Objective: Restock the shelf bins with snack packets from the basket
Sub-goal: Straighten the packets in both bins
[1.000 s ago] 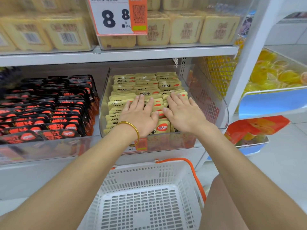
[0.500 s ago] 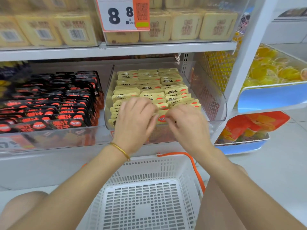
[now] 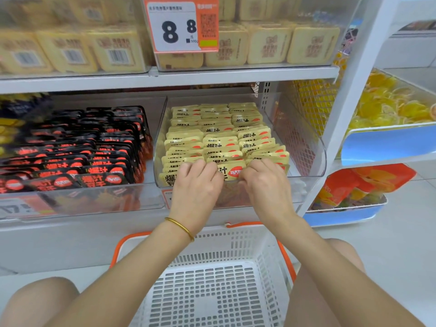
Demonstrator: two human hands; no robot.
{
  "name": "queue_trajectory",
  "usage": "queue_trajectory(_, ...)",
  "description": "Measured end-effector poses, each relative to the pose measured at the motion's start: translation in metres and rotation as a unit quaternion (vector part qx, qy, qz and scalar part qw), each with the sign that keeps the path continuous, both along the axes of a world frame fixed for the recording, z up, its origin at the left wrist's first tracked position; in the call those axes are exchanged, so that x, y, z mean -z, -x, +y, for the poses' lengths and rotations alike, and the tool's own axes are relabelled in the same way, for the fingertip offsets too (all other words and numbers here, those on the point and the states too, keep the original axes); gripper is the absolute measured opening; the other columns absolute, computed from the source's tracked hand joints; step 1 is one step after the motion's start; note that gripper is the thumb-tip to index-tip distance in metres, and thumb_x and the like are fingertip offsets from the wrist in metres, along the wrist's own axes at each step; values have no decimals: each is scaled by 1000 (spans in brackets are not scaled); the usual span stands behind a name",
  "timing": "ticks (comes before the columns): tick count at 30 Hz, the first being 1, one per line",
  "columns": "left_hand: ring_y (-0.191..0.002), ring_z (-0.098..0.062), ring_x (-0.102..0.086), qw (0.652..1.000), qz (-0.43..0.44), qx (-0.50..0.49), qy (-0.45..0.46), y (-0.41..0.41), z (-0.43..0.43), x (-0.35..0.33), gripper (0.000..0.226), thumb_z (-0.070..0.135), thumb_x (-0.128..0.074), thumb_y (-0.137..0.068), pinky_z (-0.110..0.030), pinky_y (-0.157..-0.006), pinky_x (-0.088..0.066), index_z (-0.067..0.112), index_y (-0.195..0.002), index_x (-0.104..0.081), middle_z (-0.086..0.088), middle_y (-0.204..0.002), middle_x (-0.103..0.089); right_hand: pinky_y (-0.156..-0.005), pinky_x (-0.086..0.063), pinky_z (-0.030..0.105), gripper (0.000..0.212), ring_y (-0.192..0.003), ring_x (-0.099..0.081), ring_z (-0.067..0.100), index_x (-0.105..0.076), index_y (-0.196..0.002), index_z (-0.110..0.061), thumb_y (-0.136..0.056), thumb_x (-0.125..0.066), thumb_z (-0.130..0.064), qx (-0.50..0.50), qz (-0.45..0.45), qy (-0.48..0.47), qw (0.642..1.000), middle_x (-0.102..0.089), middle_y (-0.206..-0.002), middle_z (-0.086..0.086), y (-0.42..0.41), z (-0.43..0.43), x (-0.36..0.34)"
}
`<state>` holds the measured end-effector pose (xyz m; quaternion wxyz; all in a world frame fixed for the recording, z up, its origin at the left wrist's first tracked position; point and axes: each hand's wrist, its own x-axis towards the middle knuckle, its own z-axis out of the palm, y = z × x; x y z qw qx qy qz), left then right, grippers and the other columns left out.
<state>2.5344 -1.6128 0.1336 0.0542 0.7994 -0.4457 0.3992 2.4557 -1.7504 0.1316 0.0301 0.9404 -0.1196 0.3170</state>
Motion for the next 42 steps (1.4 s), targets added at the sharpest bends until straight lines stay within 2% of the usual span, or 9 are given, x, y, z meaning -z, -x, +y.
queue_trajectory(7, -72, -26, -54, 1000, -14, -18, -16, -21, -15, -21, 18, 14, -76, -69, -35, -66, -28, 16, -69, -59, -2, -72, -54, -55, -42, 26, 24, -65, -57, 27, -68, -63, -11, -50, -88, -14, -15, -39, -30, 999, -59, -65, 3, -21, -13, -18)
queue_trajectory(12, -71, -26, -55, 998, -33, -30, -37, -36, -25, -17, 10, 8, -62, -71, -34, -66, -26, 15, -66, -58, -3, -69, -54, -50, -37, 22, 25, -59, -55, 24, -67, -56, -14, -43, -89, -12, 6, -5, -20, 1000, -57, -59, 0, -43, -16, -15)
queue_trajectory(26, -68, -26, -53, 998, -44, -18, -47, -41, -34, -7, 18, 4, -45, -75, -34, -65, -26, 13, -66, -57, -5, -67, -52, -51, -32, 24, 25, -58, -54, 24, -66, -55, -13, -43, -87, -8, 2, 7, -9, 1000, -56, -58, 1, -50, -25, -4)
queue_trajectory(29, -69, -26, -53, 998, -35, -16, -50, -39, -31, -4, 15, 3, -48, -76, -34, -65, -26, 13, -68, -56, -5, -69, -52, -55, -27, 26, 24, -59, -55, 25, -66, -56, -12, -44, -86, -8, -2, -8, -3, 1000, -56, -59, 2, -46, -25, 0)
queue_trajectory(34, -72, -26, -50, 998, -8, -25, -57, -38, -28, -4, 14, 4, -64, -73, -34, -66, -27, 14, -70, -56, -5, -72, -52, -53, -42, 27, 18, -63, -55, 26, -67, -60, -12, -53, -83, -7, -33, -7, -24, 999, -58, -62, 2, -42, -24, 1)
queue_trajectory(36, -74, -26, -47, 999, 4, -5, -31, -40, -28, -9, 15, 7, -68, -76, -35, -66, -29, 16, -71, -57, -4, -73, -53, -52, -45, 27, 13, -63, -55, 27, -69, -62, -13, -59, -80, -6, -52, -35, -33, 997, -61, -62, 2, -38, -29, -8)
queue_trajectory(38, -77, -27, -50, 999, 33, 14, -7, -42, -36, -21, 5, 16, -63, -82, -36, -67, -30, 16, -78, -61, -3, -79, -57, -59, -48, 32, 7, -72, -58, 30, -72, -73, -13, -75, -69, -8, -19, -82, -85, 993, -66, -71, 5, -34, -42, -29)
queue_trajectory(40, -91, -28, -55, 995, 95, 21, -4, -42, -55, -39, 25, 28, -46, -88, -36, -75, -31, 17, -94, -67, -2, -94, -63, -78, -46, 36, 21, -95, -59, 32, -71, -102, -11, -90, -53, -9, 69, -95, -171, 978, -69, -99, 10, -37, -64, -50)
queue_trajectory(42, -116, -23, -49, 978, 204, 19, -43, -44, -77, -51, 41, 34, -33, -94, -37, -91, -30, 19, -117, -63, 1, -121, -60, -85, -41, 35, 29, -111, -54, 35, -58, -119, -2, -98, -43, -13, 141, -41, -272, 951, -62, -118, 17, -48, -91, -56)
